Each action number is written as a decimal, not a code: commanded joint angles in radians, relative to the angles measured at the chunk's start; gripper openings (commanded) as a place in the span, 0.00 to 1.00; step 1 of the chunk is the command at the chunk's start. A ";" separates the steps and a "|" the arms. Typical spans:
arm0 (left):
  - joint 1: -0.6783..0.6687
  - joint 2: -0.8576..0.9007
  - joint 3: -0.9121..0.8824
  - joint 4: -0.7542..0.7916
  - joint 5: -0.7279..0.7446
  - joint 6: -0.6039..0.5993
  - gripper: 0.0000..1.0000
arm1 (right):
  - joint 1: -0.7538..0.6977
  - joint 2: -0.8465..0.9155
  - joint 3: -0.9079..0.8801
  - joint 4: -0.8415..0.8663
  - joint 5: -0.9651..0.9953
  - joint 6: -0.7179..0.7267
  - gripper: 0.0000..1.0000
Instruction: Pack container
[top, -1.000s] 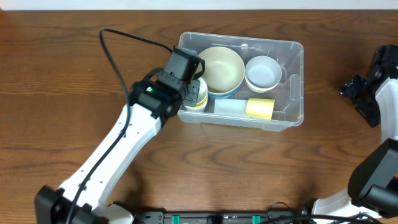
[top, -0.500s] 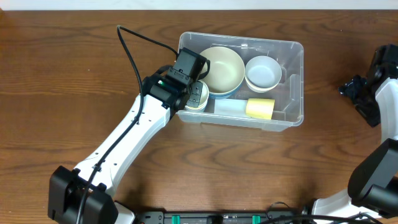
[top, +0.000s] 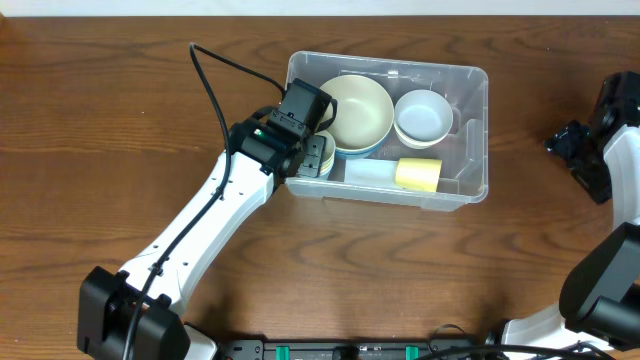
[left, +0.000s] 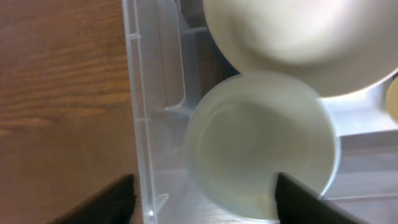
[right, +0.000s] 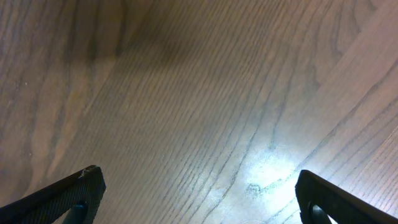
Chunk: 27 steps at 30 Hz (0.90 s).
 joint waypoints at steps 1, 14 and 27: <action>0.005 0.004 0.008 0.005 0.000 -0.015 0.91 | -0.005 0.003 -0.002 0.002 0.007 0.014 0.99; 0.056 -0.057 0.024 0.095 -0.004 -0.016 0.98 | -0.005 0.003 -0.002 0.039 -0.064 0.014 0.99; 0.314 -0.111 0.024 0.059 -0.004 -0.121 0.98 | -0.005 -0.025 -0.001 0.031 -0.301 -0.016 0.99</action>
